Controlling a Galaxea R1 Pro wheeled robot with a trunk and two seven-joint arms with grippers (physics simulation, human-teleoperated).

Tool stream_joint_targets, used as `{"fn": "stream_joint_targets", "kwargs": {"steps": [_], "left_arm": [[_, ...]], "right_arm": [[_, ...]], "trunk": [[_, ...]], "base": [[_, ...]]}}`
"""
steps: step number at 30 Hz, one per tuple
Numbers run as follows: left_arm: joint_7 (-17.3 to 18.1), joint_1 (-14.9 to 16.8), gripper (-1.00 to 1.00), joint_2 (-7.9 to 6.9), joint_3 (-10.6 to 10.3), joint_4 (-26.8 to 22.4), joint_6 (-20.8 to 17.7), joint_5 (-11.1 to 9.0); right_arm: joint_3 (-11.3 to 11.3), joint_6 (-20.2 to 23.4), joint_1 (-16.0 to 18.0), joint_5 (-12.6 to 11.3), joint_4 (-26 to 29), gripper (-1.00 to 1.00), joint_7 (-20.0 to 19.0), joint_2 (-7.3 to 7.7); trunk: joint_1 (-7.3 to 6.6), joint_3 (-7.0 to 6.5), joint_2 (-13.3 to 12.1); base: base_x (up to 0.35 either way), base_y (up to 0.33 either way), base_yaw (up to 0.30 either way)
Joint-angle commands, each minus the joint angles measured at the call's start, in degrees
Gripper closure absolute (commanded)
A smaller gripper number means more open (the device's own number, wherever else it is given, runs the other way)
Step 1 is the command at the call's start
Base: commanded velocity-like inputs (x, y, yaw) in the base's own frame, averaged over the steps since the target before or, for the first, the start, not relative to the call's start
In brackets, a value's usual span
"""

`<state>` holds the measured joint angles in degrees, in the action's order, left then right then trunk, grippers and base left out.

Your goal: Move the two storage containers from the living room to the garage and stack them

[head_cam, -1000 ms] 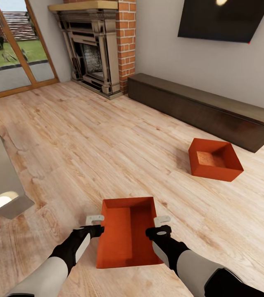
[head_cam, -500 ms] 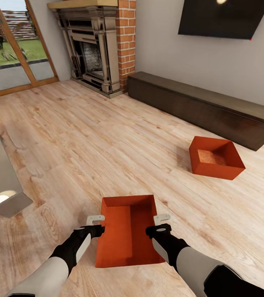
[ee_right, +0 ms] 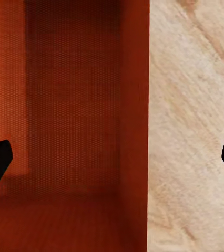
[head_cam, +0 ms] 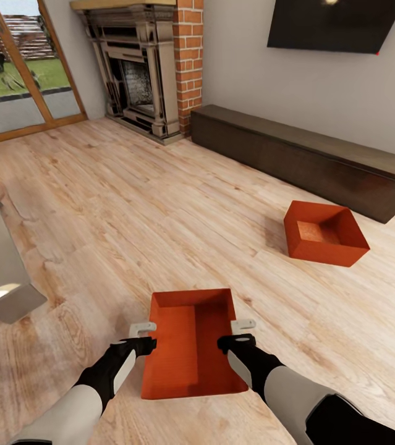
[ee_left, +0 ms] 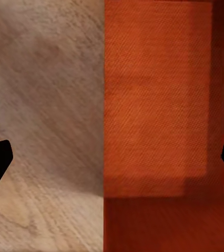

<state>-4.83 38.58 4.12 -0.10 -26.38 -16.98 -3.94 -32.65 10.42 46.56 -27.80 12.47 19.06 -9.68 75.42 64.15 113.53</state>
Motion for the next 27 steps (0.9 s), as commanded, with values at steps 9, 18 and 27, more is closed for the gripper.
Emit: {"fn": "stream_joint_targets", "kwargs": {"steps": [9, 18, 27], "left_arm": [[-0.3, 0.0, -1.00, 0.09, 0.0, -0.5, -0.3, -0.4], [-0.4, 0.0, -1.00, 0.07, 0.0, -0.9, -0.3, -0.4], [-0.3, 0.0, -1.00, 0.05, 0.0, -0.9, -0.3, -0.4]], "right_arm": [[-0.4, 0.2, 0.0, -0.4, 0.4, -1.00, 0.4, 1.36], [-0.4, 0.1, 0.0, -0.4, 0.4, -1.00, 0.4, 1.70], [-0.4, 0.1, 0.0, -0.4, 0.4, -1.00, 0.4, 3.15]], "trunk": [[1.76, 1.48, 3.2], [1.76, 1.48, 3.2], [2.20, 1.84, 4.0]], "base": [[0.000, 0.000, 0.000], [0.000, 0.000, 0.000], [0.000, 0.000, 0.000]]}}
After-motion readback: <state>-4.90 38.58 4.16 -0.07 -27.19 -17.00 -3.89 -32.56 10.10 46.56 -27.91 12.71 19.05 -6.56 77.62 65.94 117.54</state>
